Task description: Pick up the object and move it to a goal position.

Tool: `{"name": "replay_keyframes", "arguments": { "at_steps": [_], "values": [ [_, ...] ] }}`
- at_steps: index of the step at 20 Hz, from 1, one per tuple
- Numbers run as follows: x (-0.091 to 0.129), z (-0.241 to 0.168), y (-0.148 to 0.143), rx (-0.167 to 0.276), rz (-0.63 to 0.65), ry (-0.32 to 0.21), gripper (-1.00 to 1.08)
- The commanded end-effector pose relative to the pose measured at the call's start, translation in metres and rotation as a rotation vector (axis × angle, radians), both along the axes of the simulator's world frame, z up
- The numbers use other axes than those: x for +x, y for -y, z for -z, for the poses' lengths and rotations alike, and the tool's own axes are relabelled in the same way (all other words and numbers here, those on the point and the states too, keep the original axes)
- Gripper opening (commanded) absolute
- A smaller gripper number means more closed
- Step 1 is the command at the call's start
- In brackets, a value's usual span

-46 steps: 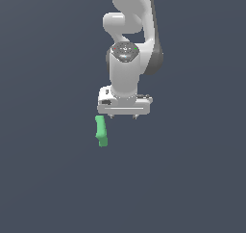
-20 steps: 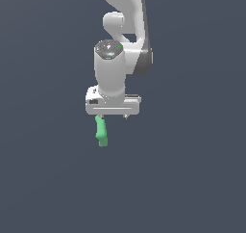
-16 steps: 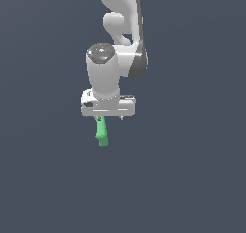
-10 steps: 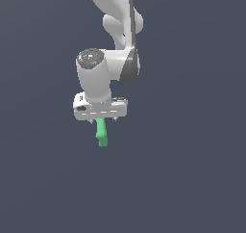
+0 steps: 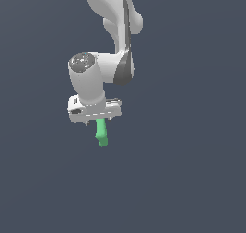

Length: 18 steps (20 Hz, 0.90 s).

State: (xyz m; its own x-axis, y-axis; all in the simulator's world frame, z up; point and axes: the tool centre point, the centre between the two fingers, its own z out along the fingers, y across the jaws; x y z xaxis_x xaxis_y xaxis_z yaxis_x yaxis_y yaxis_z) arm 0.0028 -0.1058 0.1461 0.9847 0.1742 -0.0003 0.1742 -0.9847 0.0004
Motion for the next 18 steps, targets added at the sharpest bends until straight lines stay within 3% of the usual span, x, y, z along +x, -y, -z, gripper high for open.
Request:
{"name": "replay_keyframes", "arguments": {
  "at_steps": [1, 18],
  "values": [
    [0.000, 0.000, 0.000, 0.000, 0.000, 0.000, 1.00],
    [0.000, 0.050, 0.001, 0.000, -0.003, 0.000, 1.00]
  ]
}}
